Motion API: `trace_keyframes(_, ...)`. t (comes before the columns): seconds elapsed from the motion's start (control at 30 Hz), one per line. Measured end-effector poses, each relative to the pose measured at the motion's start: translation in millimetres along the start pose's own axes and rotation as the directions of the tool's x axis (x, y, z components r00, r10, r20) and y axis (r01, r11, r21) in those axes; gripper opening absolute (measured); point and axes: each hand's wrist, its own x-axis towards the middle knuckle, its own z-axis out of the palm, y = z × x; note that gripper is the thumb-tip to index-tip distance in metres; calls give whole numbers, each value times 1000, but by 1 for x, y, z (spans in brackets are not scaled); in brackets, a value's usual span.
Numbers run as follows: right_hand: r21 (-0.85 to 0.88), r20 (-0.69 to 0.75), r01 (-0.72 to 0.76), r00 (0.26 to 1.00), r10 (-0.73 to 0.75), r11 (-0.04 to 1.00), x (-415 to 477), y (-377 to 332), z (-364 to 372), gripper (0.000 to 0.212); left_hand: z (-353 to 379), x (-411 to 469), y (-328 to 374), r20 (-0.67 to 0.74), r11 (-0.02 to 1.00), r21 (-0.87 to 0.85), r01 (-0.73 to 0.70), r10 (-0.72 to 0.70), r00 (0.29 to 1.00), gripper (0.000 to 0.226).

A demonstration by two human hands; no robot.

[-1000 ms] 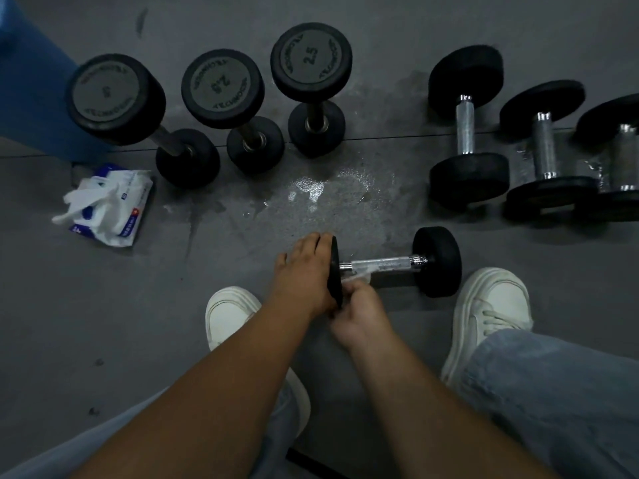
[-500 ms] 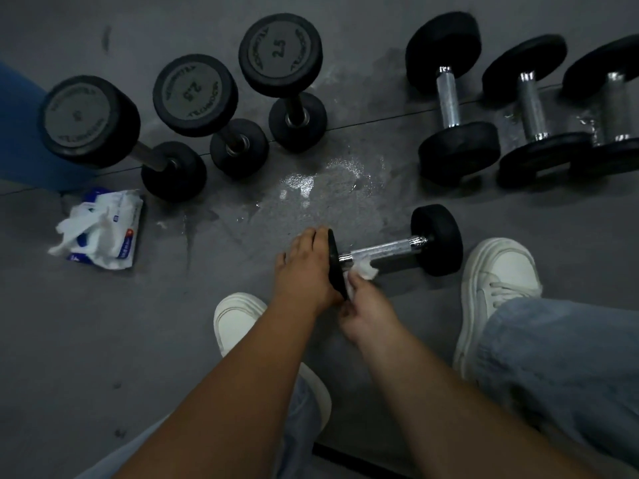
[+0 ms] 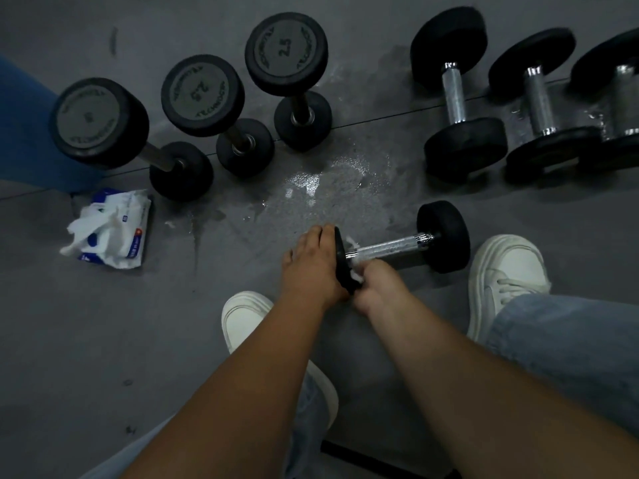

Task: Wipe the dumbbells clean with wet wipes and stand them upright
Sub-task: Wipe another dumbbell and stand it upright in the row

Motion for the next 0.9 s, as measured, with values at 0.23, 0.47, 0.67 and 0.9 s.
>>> trace_keyframes(0.23,-153,-65,-25,998,15,988,-8,0,-10,37,-3,1,0,12,1000,10,2,-2,1000,110)
trace_keyframes(0.47,-501,33,382,905,-425,776,-28,4,-30,21,-2,2,-2,20,1000,26,-4,4,1000,113)
trace_keyframes(0.67,-741,652,378,601,-462,-554,-5,-12,-20,34,1,3,-3,15,1000,13,-1,1,1000,111)
trace_keyframes(0.9,-479,775,152,536,-335,-865,-1,-11,-42,63,2,4,-3,25,1000,31,4,-5,1000,117)
